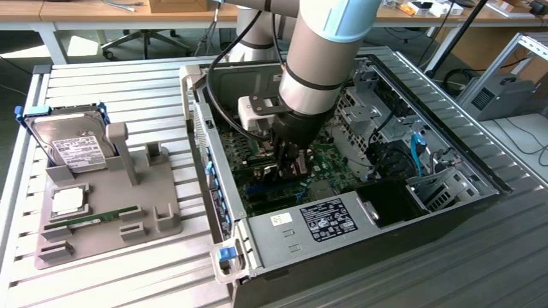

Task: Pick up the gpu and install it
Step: 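Insert the gpu into the slot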

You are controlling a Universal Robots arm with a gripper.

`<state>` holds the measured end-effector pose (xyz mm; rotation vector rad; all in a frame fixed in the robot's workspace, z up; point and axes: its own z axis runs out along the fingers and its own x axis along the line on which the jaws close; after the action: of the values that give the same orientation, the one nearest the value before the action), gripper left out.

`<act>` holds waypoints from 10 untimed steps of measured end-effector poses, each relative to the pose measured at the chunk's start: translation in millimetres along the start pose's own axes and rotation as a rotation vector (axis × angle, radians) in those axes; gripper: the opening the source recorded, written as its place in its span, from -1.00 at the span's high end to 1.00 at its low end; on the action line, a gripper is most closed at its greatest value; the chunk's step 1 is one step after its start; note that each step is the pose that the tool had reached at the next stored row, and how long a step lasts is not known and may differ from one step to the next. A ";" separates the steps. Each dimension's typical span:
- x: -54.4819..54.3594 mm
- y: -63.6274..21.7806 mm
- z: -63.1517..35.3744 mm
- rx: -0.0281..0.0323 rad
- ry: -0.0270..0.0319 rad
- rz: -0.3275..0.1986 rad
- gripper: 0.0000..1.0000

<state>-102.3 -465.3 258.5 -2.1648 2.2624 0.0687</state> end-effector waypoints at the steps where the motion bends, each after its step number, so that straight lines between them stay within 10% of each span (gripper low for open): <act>1: -0.5 0.0 0.1 0.0000 0.0003 0.000 0.47; 5: -1.0 0.0 0.3 0.0003 0.0039 0.000 0.47; 7: -1.1 0.0 0.6 0.0010 0.0252 0.001 0.47; 10: -1.6 0.0 0.7 0.0014 0.0298 0.001 0.47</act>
<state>-102.3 -463.7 257.8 -2.1792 2.2779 0.0351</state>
